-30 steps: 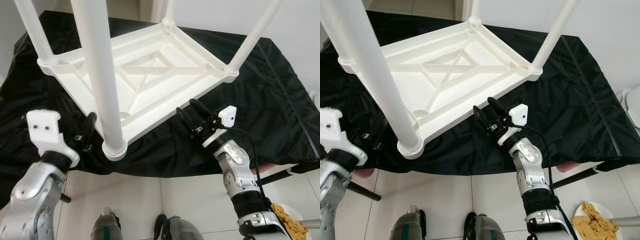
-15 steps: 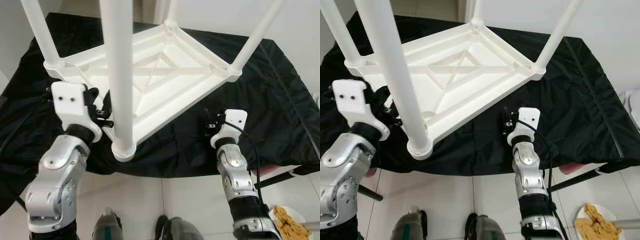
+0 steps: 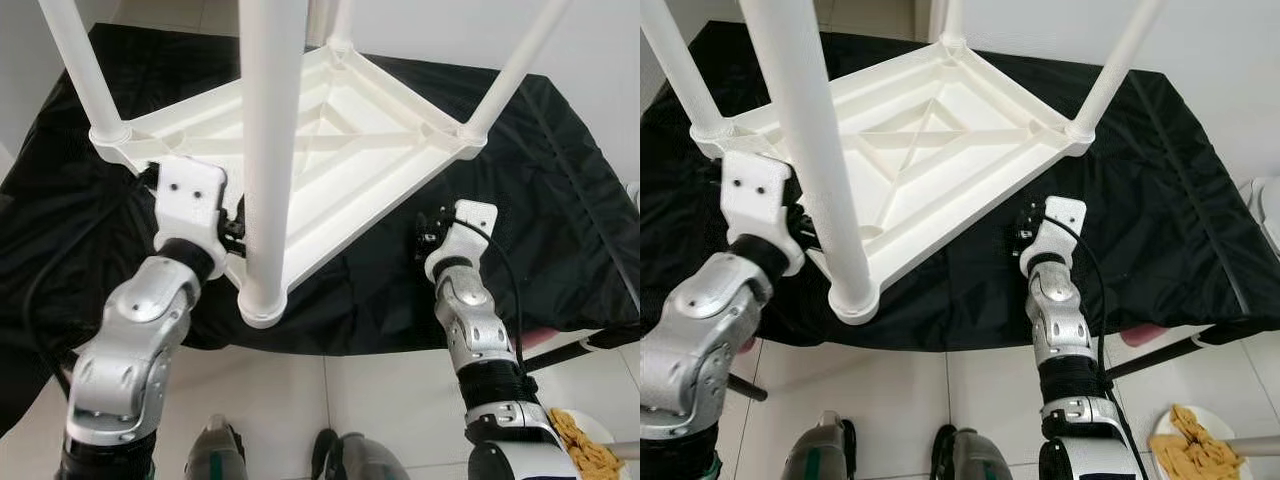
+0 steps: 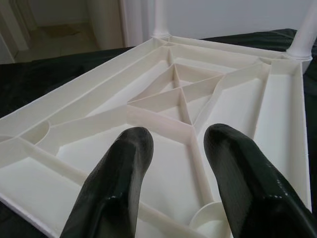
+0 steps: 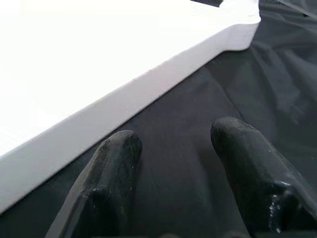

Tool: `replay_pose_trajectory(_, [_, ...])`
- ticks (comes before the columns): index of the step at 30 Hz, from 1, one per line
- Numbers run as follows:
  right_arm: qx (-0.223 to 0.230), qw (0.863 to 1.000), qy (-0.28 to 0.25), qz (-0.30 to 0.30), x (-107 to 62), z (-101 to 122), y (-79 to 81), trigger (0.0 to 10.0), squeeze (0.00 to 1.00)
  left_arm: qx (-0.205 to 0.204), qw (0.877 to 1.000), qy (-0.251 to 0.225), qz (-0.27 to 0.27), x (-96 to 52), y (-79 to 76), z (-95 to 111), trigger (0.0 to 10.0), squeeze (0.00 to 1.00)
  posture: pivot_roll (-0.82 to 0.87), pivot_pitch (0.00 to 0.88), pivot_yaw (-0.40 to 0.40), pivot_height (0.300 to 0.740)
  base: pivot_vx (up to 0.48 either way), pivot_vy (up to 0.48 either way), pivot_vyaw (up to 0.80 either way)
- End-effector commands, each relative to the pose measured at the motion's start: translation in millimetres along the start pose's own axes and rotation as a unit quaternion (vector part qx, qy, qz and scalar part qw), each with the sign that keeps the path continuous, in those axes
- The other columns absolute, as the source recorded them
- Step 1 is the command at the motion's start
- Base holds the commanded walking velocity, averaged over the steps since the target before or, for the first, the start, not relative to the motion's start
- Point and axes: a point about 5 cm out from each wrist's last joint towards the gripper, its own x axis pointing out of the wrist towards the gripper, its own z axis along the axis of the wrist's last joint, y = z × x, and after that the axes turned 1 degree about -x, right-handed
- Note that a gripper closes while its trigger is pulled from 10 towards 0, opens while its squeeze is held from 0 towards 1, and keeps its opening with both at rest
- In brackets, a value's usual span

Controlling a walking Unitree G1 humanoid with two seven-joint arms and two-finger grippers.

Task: Building children table

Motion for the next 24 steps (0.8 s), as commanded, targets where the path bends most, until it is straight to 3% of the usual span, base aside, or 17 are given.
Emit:
replay_pose_trajectory(1, [-0.009, 1.000, 0.012, 0.002, 0.9, -3.1, -2.1, 10.0, 0.00, 0.004, 1.000, 0.012, -0.006, 7.1, -8.4, -2.3, 10.0, 0.00, 0.13, 0.144, -0.060, 0.740, 0.000, 0.000, 0.00])
replay_pose_trajectory(7, [-0.008, 1.000, 0.020, 0.009, 5.8, 0.3, 1.6, 10.0, 0.00, 0.009, 1.000, 0.004, -0.009, 20.1, -21.6, 3.1, 10.0, 0.00, 0.12, 0.143, -0.049, 0.740, 0.000, 0.000, 0.00])
replay_pose_trajectory(14, [0.007, 0.999, 0.035, 0.001, 15.0, -0.6, -0.1, 10.0, 0.00, -0.015, 0.999, -0.030, -0.032, 36.0, -41.4, 19.9, 10.0, 0.00, 0.11, 0.149, -0.040, 0.740, 0.000, 0.000, 0.00])
replay_pose_trajectory(24, [0.035, 0.998, 0.051, 0.006, 34.4, 3.3, -4.8, 10.0, 0.00, -0.017, 0.997, -0.047, -0.053, 43.2, -57.2, 29.5, 10.0, 0.00, 0.11, 0.165, -0.040, 0.740, 0.000, 0.000, 0.00])
